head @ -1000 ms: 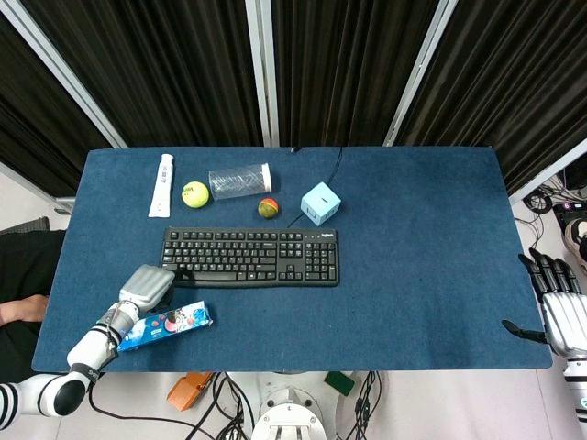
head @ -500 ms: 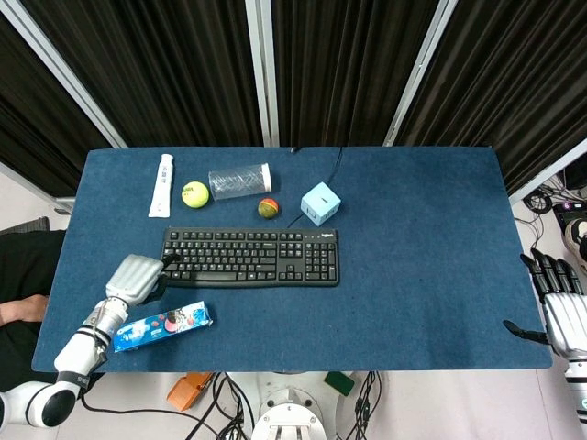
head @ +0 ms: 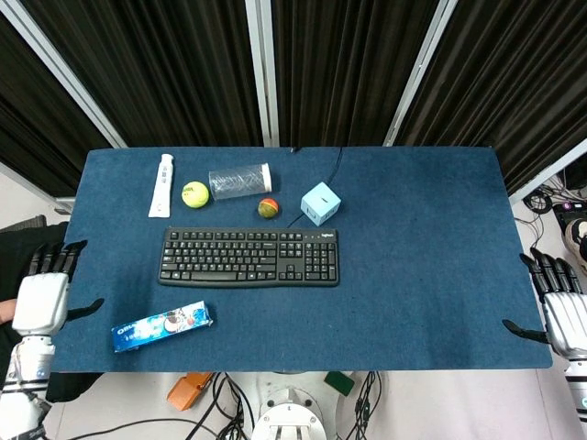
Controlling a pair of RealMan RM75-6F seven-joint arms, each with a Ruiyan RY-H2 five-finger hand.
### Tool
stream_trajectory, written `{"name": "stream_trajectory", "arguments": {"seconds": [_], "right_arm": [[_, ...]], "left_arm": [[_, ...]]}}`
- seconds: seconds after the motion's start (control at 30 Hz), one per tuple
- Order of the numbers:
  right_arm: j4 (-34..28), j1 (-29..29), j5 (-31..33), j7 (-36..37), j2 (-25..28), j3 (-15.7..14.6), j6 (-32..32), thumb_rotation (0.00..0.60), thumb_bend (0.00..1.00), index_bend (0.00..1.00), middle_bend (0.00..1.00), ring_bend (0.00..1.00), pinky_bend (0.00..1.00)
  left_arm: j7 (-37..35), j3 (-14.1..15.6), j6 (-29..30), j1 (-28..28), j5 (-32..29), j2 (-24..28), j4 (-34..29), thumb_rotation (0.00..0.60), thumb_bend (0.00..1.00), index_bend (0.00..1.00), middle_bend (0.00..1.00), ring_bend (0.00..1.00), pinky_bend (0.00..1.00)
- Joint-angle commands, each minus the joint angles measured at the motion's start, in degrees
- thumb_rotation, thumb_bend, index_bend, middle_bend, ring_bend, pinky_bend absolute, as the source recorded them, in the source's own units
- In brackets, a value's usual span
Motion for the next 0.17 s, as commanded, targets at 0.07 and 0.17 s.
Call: {"name": "stream_trajectory", "arguments": {"seconds": [0.07,0.17], "right_arm": [[-0.3,0.0,-0.3,-0.4,0.1,0.0,0.3,0.600,0.08,0.00,0.00,0.00,0.00],[-0.6,0.0,-0.4,-0.7,0.1,-0.1,0.4,0.600,0.08,0.00,0.00,0.00,0.00]], "left_arm": [[-2.0,2.0,4.0,4.3,2.6,-1.0,2.1,0.600,0.07,0.09,0.12,0.07,0.05],[-2.9,2.9,5.7,6.4,4.1,-1.3,2.5,0.600,0.07,0.09,0.12,0.07,0.04]]}}
